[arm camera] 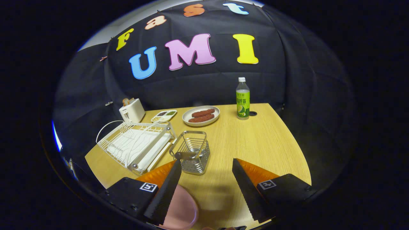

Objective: Take the plate from the dish rack, then take the spoon from the basket and place it into the plate.

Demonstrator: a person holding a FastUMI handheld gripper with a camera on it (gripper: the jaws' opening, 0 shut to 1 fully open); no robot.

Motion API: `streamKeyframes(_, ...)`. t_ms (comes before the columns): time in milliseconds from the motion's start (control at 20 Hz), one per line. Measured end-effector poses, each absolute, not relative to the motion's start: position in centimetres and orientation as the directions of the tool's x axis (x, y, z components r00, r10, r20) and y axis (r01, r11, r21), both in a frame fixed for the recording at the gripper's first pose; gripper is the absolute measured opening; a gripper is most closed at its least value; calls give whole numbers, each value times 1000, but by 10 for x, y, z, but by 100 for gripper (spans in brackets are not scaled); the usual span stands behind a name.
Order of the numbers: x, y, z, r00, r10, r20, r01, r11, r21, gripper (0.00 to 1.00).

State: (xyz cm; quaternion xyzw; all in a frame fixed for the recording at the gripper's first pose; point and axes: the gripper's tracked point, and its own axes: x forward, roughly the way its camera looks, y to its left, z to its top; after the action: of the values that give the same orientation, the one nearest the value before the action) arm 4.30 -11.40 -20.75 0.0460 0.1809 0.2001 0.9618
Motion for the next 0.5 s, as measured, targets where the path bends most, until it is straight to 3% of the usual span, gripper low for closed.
streamKeyframes(200,45,-92,-211,848,454,-275,-453,889,69,98)
streamKeyframes(500,66,-70,-218,861,468,-199,-471,881,36,98)
